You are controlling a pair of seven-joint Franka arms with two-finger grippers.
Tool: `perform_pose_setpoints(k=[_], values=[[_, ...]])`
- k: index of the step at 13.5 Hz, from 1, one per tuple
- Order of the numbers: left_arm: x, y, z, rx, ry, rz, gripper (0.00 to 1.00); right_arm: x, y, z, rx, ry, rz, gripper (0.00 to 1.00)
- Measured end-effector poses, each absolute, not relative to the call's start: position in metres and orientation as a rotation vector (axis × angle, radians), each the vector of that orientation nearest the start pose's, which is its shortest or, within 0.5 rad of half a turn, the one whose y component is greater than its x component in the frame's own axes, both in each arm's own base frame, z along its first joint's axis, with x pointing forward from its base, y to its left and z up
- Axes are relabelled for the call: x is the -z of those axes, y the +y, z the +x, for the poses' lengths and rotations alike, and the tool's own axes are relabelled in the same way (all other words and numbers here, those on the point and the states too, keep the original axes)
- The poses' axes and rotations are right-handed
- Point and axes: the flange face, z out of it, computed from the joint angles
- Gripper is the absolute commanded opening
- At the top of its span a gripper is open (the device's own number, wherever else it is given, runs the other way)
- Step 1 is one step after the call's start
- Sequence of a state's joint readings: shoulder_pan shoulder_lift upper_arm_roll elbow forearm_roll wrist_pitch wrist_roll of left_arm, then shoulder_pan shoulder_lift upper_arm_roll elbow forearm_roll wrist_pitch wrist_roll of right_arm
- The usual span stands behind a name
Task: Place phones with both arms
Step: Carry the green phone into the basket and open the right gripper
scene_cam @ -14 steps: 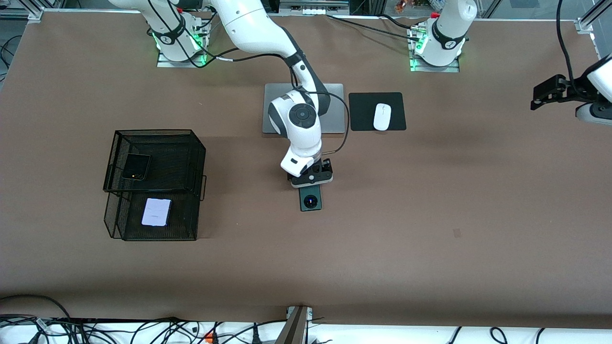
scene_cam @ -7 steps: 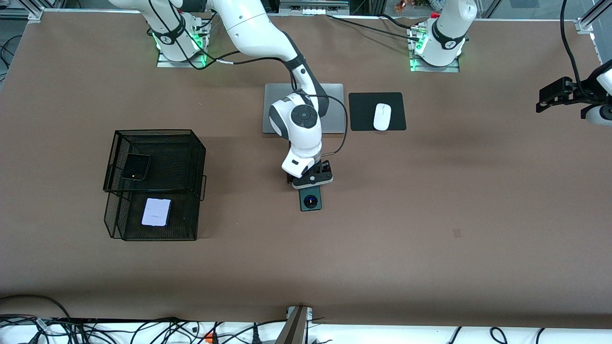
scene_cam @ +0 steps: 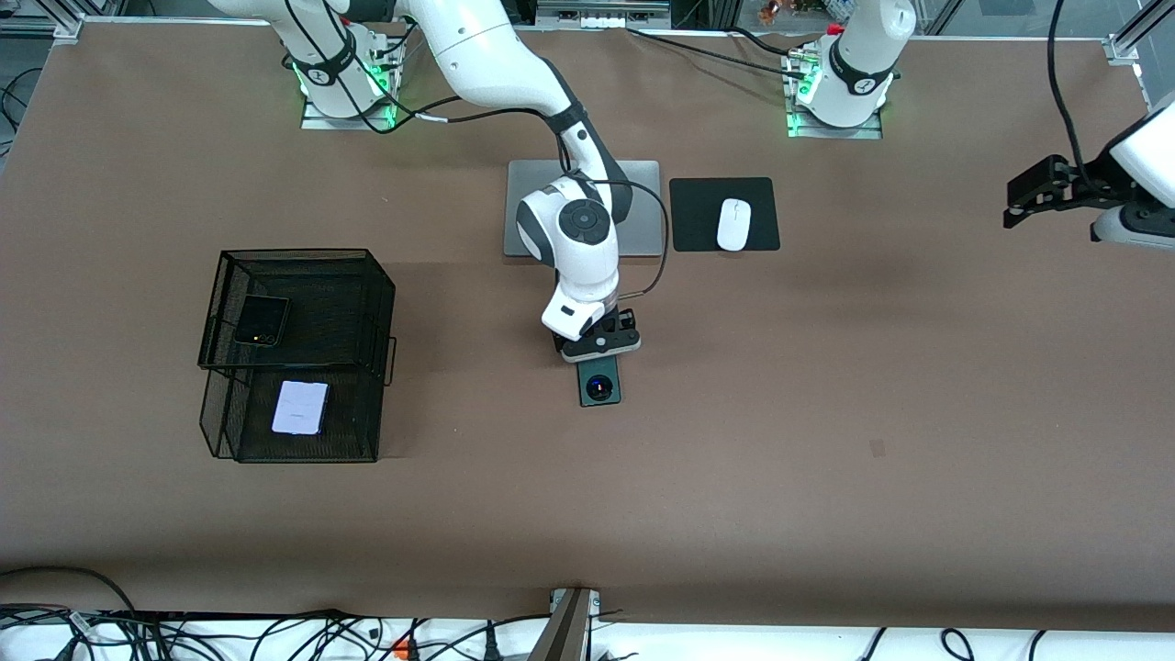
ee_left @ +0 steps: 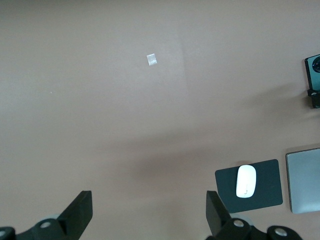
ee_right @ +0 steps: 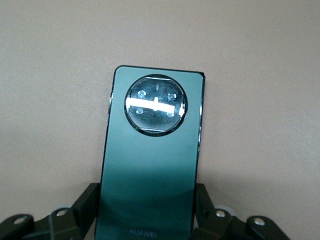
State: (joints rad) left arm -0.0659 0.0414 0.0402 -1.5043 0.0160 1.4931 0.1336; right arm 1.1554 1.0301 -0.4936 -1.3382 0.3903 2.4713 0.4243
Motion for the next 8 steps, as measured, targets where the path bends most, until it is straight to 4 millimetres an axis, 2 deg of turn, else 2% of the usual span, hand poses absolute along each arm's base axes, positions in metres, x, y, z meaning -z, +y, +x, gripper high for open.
perform_pose_setpoints(k=[3, 5, 6, 8], values=[[-0.625, -0.008, 0.559, -0.093, 0.232, -3.117, 1.0, -0.17, 0.534, 0.533, 0.405, -0.328, -3.085, 0.0], [-0.625, -0.003, 0.559, -0.096, 0.22, -3.119, 1.0, -0.177, 0.527, 0.542, 0.423, -0.307, -3.098, 0.0], [-0.625, -0.002, 0.559, -0.097, 0.217, -3.119, 1.0, -0.191, 0.517, 0.554, 0.439, -0.28, -3.117, 0.0], [-0.625, -0.002, 0.559, -0.097, 0.216, -3.119, 1.0, -0.246, 0.49, 0.582, 0.456, -0.194, -3.151, 0.0]])
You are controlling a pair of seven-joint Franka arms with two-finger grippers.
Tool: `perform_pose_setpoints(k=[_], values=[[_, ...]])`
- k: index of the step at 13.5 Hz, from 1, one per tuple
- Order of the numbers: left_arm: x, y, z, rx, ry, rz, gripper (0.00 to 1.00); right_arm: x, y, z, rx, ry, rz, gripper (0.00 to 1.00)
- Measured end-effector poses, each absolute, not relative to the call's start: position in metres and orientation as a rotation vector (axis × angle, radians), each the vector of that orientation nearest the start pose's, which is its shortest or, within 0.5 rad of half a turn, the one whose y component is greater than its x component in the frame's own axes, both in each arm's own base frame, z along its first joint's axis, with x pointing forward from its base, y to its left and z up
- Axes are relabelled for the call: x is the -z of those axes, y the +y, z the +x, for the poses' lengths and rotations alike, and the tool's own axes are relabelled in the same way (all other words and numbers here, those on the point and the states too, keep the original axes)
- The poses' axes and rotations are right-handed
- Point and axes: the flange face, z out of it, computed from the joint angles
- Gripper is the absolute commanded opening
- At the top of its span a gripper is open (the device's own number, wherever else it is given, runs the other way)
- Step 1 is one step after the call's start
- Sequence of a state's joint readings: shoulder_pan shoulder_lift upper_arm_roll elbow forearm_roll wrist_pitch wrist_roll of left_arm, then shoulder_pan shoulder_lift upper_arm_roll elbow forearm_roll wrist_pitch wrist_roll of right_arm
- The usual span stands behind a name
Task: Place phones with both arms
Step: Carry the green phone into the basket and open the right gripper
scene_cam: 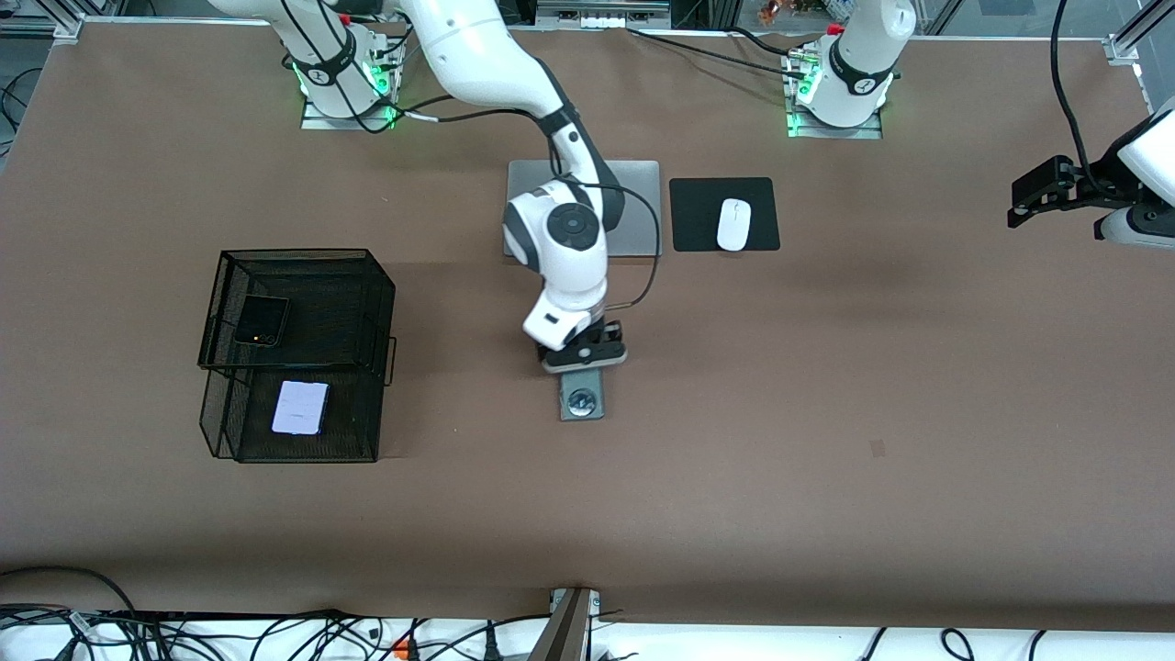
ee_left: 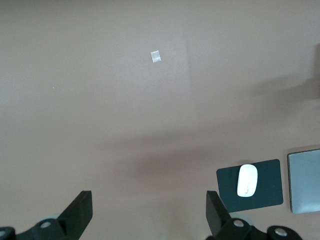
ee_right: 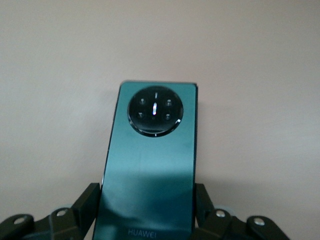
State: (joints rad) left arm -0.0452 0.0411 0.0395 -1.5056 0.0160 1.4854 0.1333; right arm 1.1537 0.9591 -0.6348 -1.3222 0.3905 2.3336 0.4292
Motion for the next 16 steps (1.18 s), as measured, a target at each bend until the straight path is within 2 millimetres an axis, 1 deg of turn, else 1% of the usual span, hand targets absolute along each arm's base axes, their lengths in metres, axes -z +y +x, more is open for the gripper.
perform_pose_setpoints(k=[2, 3, 4, 5, 6, 7, 9, 12, 14, 16], values=[[-0.626, 0.002, 0.557, -0.106, 0.206, -3.12, 1.0, -0.317, 0.451, 0.606, 0.432, -0.098, -3.178, 0.0], [-0.627, 0.005, 0.556, -0.107, 0.198, -3.121, 1.0, -0.348, 0.429, 0.613, 0.403, -0.08, -3.194, 0.0], [-0.628, 0.007, 0.555, -0.106, 0.191, -3.121, 1.0, -0.372, 0.405, 0.62, 0.372, -0.074, -3.207, 0.0], [-0.629, 0.009, 0.554, -0.105, 0.188, -3.122, 1.0, -0.391, 0.379, 0.625, 0.346, -0.065, -3.211, 0.0], [-0.629, 0.009, 0.554, -0.105, 0.188, -3.122, 1.0, -0.404, 0.353, 0.628, 0.318, -0.061, -3.212, 0.0], [-0.629, 0.009, 0.554, -0.105, 0.188, -3.122, 1.0, -0.413, 0.328, 0.63, 0.287, -0.072, -3.211, 0.0], [-0.629, 0.008, 0.554, -0.105, 0.189, -3.122, 1.0, -0.423, 0.276, 0.63, 0.228, -0.114, -3.2, 0.0], [-0.63, 0.008, 0.554, -0.104, 0.191, -3.122, 1.0, -0.432, 0.202, 0.616, 0.136, -0.152, -3.174, 0.0], [-0.63, 0.007, 0.553, -0.108, 0.193, -3.122, 1.0, -0.437, 0.166, 0.599, 0.094, -0.18, -3.183, 0.0], [-0.631, 0.005, 0.551, -0.112, 0.199, -3.121, 1.0, -0.434, 0.139, 0.579, 0.073, -0.172, -3.133, 0.0]])
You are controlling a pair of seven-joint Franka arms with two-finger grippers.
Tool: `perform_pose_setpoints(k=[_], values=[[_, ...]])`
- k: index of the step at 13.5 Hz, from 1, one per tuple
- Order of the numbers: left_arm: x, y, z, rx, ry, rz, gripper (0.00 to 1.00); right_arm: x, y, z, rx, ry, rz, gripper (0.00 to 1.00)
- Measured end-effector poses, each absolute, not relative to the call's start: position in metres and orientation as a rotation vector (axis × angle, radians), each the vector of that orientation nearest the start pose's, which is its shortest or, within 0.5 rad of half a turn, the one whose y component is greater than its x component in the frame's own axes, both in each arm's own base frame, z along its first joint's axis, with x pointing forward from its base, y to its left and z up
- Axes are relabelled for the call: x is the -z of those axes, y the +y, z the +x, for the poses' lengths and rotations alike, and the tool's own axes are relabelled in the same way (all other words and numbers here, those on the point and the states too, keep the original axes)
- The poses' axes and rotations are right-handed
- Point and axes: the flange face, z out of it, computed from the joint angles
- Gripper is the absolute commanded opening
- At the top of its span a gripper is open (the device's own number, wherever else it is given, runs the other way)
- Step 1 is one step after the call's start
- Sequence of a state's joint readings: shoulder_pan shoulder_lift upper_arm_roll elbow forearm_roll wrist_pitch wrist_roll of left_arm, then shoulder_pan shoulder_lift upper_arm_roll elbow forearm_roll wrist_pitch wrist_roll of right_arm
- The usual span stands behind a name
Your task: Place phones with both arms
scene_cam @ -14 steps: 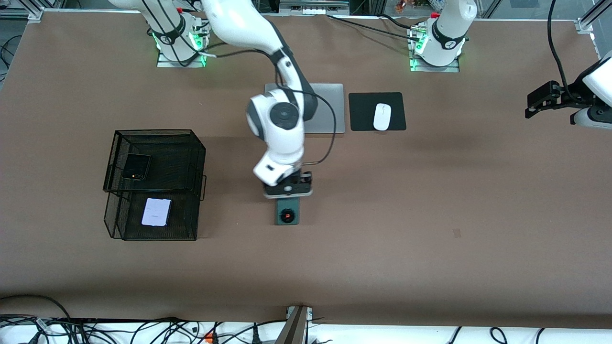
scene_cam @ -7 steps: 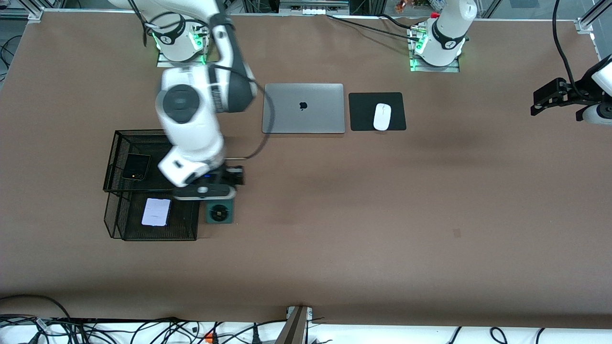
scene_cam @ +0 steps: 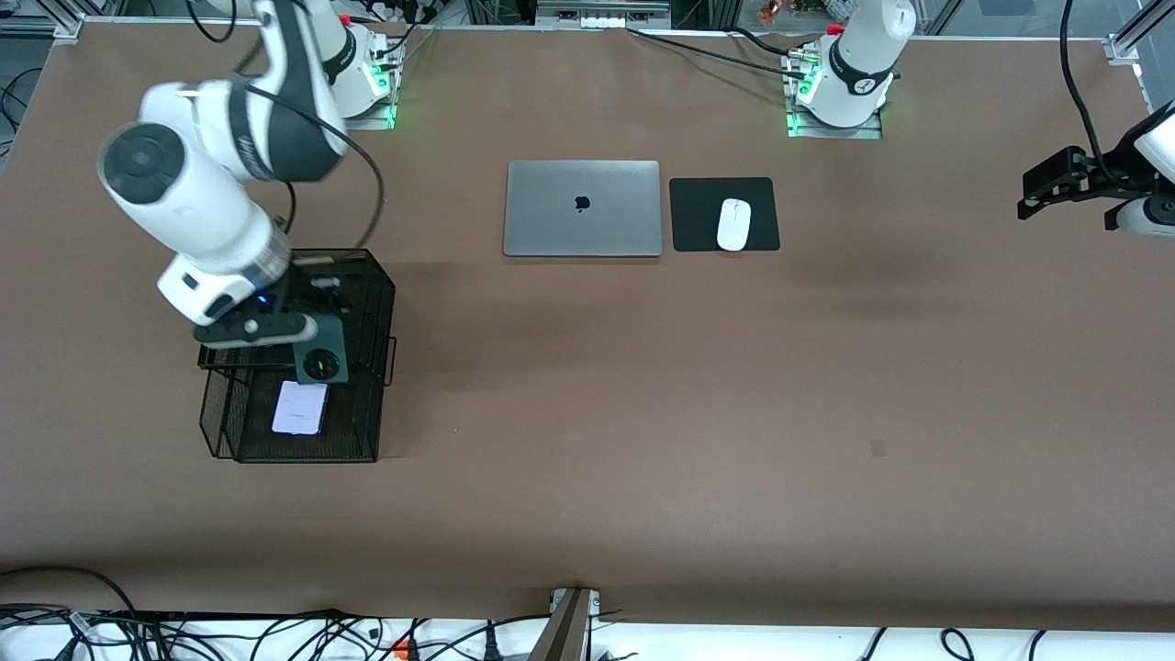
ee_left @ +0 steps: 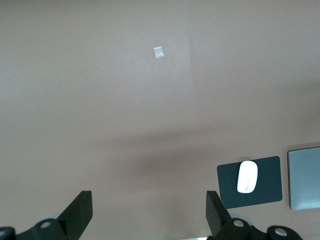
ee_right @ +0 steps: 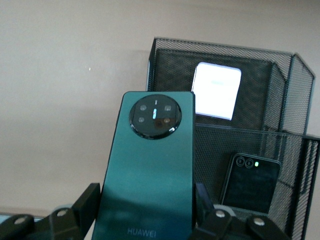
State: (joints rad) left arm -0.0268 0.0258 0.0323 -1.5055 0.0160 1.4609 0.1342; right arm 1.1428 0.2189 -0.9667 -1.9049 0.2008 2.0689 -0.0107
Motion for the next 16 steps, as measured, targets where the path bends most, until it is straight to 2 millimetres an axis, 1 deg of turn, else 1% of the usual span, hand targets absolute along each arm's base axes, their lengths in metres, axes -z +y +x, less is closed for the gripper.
perform_pose_setpoints(k=[2, 4, 5, 8, 10, 14, 16], values=[[-0.632, 0.003, 0.55, -0.118, 0.204, -3.121, 1.0, -0.418, 0.119, 0.556, 0.019, -0.136, -3.076, 0.0], [-0.632, 0.003, 0.55, -0.12, 0.204, -3.121, 1.0, -0.4, 0.11, 0.54, -0.03, -0.066, -3.051, 0.0], [-0.632, 0.003, 0.55, -0.12, 0.203, -3.121, 1.0, -0.396, 0.107, 0.537, -0.033, -0.041, -3.049, 0.0], [-0.632, 0.005, 0.55, -0.12, 0.198, -3.122, 1.0, -0.389, 0.094, 0.54, 0.025, 0.019, -3.057, 0.0], [-0.632, 0.005, 0.55, -0.12, 0.197, -3.122, 1.0, -0.384, 0.089, 0.544, 0.091, 0.049, -3.069, 0.0], [-0.632, 0.005, 0.55, -0.12, 0.197, -3.122, 1.0, -0.361, 0.088, 0.544, 0.139, 0.101, -3.112, 0.0], [-0.632, 0.006, 0.549, -0.12, 0.196, -3.122, 1.0, -0.353, 0.09, 0.542, 0.126, 0.108, -3.126, 0.0]])
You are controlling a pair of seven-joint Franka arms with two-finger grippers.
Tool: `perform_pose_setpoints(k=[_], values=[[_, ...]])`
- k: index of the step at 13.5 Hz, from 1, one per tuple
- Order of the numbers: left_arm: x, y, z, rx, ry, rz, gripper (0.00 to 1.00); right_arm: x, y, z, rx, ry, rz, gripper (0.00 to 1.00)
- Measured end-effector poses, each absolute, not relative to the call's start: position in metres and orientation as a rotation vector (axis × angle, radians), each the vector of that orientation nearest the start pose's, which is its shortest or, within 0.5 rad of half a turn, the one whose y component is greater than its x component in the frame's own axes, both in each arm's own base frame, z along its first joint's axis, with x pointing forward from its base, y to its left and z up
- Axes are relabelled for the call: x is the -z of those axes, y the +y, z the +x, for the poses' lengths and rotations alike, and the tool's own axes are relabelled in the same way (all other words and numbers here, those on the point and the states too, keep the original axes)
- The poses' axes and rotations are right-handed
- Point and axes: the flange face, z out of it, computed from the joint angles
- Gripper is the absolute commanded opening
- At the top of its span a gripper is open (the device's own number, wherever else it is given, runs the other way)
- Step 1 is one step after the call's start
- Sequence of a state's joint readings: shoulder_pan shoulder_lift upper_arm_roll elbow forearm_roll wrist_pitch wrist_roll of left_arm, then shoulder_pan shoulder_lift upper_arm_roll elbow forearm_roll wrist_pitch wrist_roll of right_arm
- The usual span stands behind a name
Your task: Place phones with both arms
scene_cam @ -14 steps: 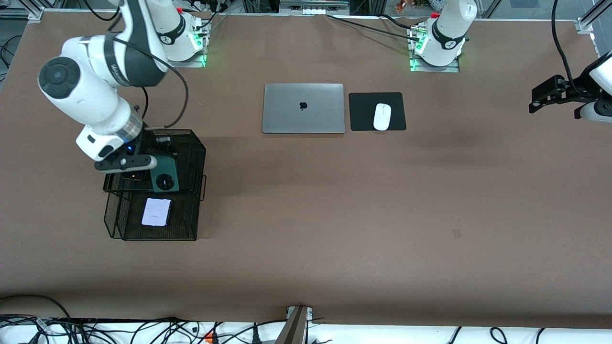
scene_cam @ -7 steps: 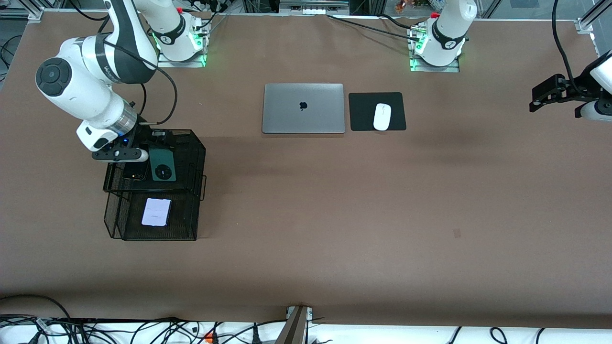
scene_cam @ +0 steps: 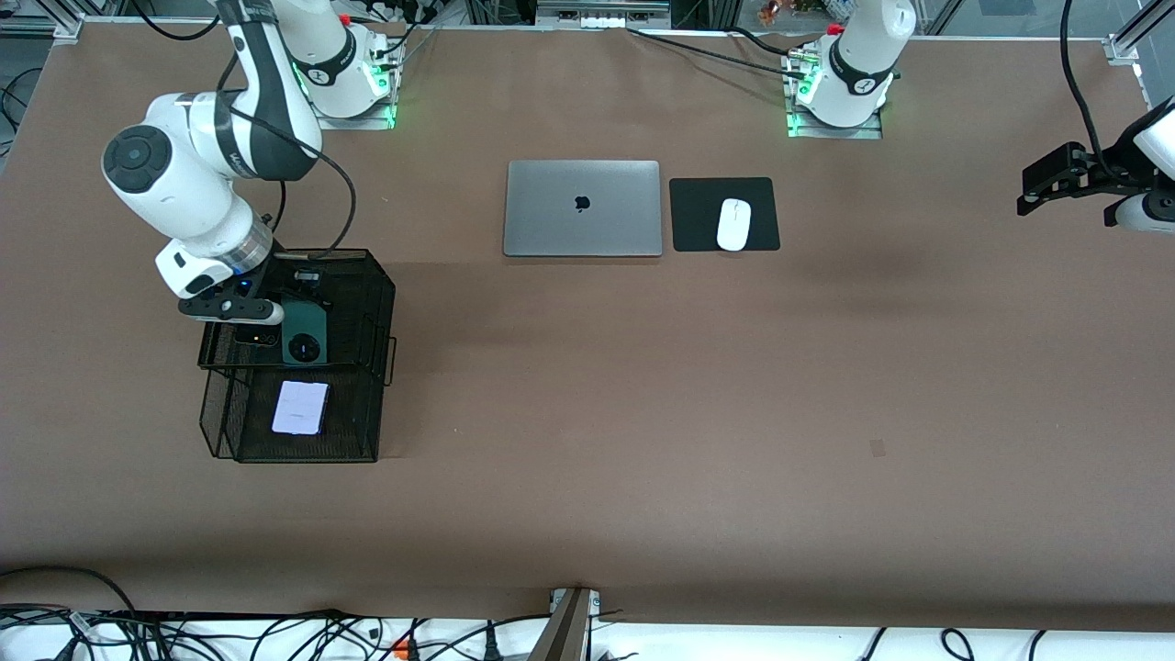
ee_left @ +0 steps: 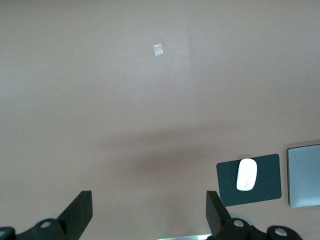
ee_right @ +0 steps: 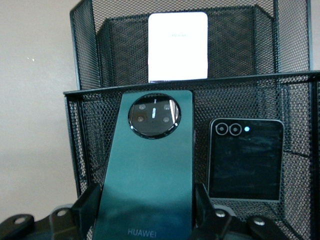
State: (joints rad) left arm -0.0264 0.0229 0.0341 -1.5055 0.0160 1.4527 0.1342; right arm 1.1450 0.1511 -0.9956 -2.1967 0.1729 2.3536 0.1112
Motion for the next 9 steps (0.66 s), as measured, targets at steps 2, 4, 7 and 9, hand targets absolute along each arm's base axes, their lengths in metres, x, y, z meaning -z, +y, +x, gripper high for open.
perform_pose_setpoints(k=[2, 4, 7, 9], values=[[-0.6324, 0.0058, 0.5495, -0.12, 0.196, -3.122, 1.0, -0.3534, 0.0897, 0.5421, 0.126, 0.139, -3.114, 0.0], [-0.6324, 0.0063, 0.5495, -0.12, 0.195, -3.12, 1.0, -0.3539, 0.0898, 0.5427, 0.13, 0.184, -3.081, 0.0], [-0.6325, 0.008, 0.5495, -0.12, 0.192, -3.109, 1.0, -0.3523, 0.0898, 0.5424, 0.125, 0.222, -3.055, 0.73], [-0.6325, 0.0092, 0.5495, -0.12, 0.188, -3.107, 1.0, -0.3494, 0.09, 0.5421, 0.119, 0.239, -3.049, 0.89]])
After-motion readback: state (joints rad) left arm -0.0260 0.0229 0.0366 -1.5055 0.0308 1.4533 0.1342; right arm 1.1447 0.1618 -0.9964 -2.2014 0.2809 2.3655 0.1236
